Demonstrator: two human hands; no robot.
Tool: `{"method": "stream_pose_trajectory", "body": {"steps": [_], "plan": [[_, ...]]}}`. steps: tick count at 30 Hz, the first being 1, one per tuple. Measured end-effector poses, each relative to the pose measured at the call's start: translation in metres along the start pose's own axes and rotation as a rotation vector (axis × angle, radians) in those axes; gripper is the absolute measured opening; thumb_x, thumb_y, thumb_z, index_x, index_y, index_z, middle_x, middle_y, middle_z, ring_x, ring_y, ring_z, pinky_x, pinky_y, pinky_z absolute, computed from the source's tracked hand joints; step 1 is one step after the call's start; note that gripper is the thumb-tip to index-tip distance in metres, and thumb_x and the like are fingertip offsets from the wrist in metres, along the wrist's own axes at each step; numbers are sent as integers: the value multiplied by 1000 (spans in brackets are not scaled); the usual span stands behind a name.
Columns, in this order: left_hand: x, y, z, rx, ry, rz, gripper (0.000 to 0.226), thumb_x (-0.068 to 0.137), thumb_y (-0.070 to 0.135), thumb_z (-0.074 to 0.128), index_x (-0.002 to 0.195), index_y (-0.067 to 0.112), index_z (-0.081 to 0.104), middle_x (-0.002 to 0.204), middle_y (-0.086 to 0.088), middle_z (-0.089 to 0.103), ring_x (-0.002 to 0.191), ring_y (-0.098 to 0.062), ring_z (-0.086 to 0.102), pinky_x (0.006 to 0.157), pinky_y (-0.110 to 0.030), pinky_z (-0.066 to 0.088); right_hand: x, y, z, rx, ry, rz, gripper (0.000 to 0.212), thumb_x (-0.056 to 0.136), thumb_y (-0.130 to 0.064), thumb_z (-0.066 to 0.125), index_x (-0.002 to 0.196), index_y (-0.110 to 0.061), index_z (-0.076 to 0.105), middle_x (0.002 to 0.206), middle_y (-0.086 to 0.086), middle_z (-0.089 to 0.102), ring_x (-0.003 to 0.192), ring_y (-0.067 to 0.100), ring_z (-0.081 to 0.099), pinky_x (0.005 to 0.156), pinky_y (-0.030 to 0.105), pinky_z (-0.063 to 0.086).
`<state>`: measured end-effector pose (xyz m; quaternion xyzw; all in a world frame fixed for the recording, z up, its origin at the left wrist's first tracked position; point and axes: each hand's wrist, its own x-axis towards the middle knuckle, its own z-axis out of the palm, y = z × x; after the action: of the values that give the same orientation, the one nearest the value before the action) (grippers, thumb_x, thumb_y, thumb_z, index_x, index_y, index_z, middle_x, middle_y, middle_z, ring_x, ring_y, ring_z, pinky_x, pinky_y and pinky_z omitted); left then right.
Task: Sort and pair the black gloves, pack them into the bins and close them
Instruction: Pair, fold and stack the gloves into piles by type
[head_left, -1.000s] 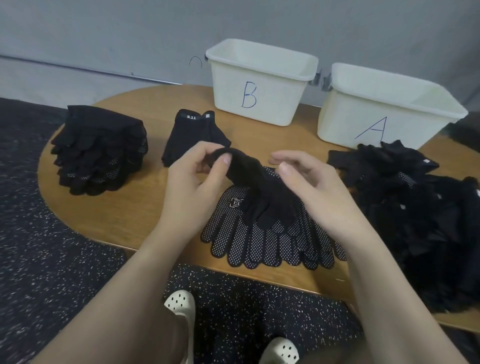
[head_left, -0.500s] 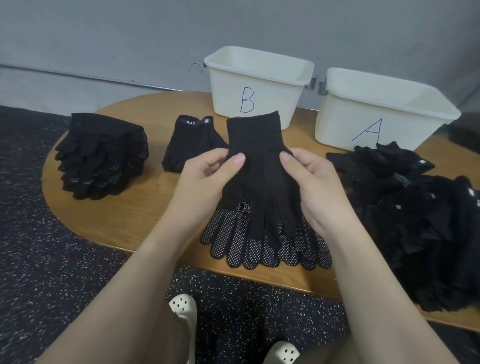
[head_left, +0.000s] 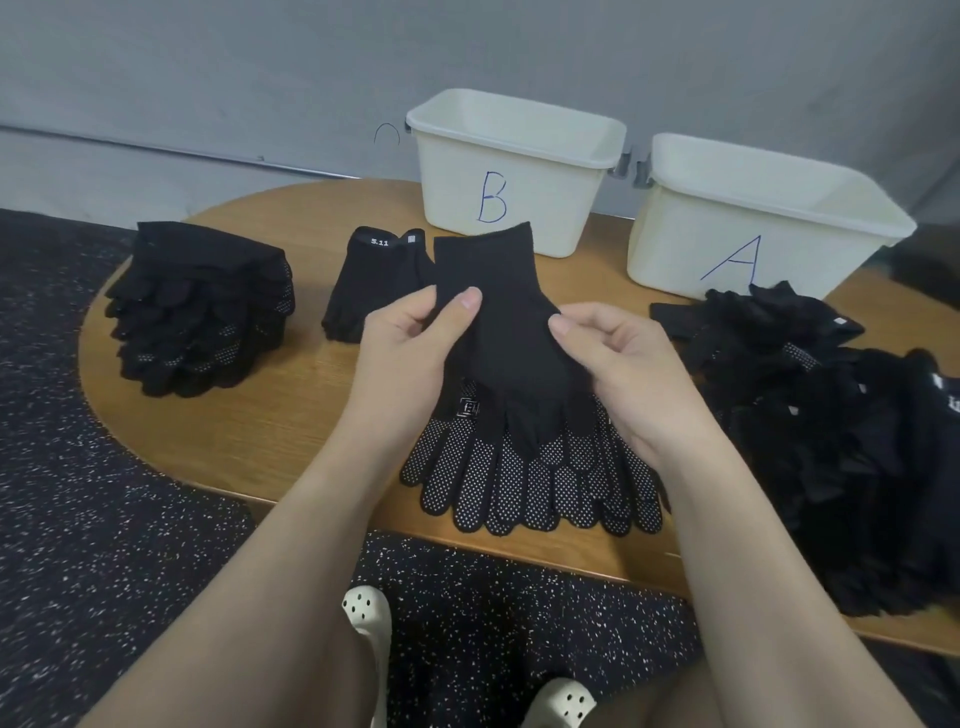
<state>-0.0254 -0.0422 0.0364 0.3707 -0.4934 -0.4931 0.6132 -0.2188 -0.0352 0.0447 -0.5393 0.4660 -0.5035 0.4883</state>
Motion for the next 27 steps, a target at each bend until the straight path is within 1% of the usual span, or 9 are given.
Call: {"method": "stream_pose_trajectory", "body": {"steps": [3, 7, 11, 16, 17, 19, 21, 24, 27], "plan": [[3, 5, -7, -16, 95, 19, 15, 102, 17, 64, 100, 14, 79, 102, -2, 80, 99, -17, 76, 78, -25, 59, 1, -4, -14, 7, 118, -2, 11, 100, -18, 65, 103, -13, 75, 90, 9, 78, 77, 18, 72, 73, 29, 58], [3, 9, -15, -14, 176, 23, 17, 102, 17, 64, 107, 6, 76, 106, -8, 79, 104, -24, 75, 80, -28, 60, 0, -9, -31, 89, 245, -39, 4, 94, -7, 70, 95, -10, 72, 80, 2, 75, 70, 16, 70, 70, 26, 55], [-3, 14, -15, 57, 162, 64, 20, 103, 19, 62, 107, 4, 75, 98, -3, 79, 84, -13, 73, 57, -14, 51, -3, -15, -32, 171, 315, -119, 9, 87, -1, 75, 87, -9, 71, 75, 2, 71, 68, 15, 69, 67, 25, 53], [-18, 19, -6, 155, 99, 125, 20, 104, 22, 62, 90, 16, 75, 85, 9, 75, 80, -5, 70, 56, -15, 50, -11, -17, -11, 98, 220, -200, 11, 85, -5, 80, 83, -14, 74, 77, 5, 75, 73, 20, 75, 66, 23, 54], [-21, 20, -4, 168, 83, 136, 22, 104, 22, 62, 87, 15, 74, 82, 5, 73, 81, -7, 69, 56, -20, 51, -13, -19, -7, 91, 198, -214, 12, 85, -6, 81, 83, -15, 75, 77, 5, 75, 74, 22, 76, 65, 23, 55], [-24, 21, 2, 180, 56, 160, 31, 103, 23, 63, 88, -4, 67, 84, -21, 66, 83, -16, 63, 56, -40, 52, -16, -22, 1, 92, 161, -231, 11, 85, -7, 81, 82, -16, 76, 80, 7, 77, 77, 24, 77, 65, 22, 55], [-27, 22, 8, 178, 37, 179, 37, 102, 22, 63, 92, -13, 62, 90, -32, 61, 82, -24, 58, 66, -58, 54, -19, -25, 7, 93, 112, -247, 8, 85, -11, 82, 83, -16, 76, 88, 10, 78, 81, 25, 78, 65, 22, 56], [-33, 27, 16, 198, -8, 219, 21, 103, 18, 62, 97, 3, 75, 91, -22, 71, 81, -23, 65, 70, -54, 56, -23, -27, 15, 103, 50, -263, 6, 82, -19, 81, 83, -24, 78, 98, 7, 79, 86, 22, 77, 68, 23, 57], [-35, 31, 21, 228, -56, 237, 30, 107, 26, 52, 93, 13, 75, 83, -8, 70, 76, -21, 64, 63, -43, 50, -23, -28, 19, 124, 38, -270, 2, 83, -23, 79, 84, -25, 78, 100, 5, 79, 91, 21, 76, 72, 27, 58]]}}
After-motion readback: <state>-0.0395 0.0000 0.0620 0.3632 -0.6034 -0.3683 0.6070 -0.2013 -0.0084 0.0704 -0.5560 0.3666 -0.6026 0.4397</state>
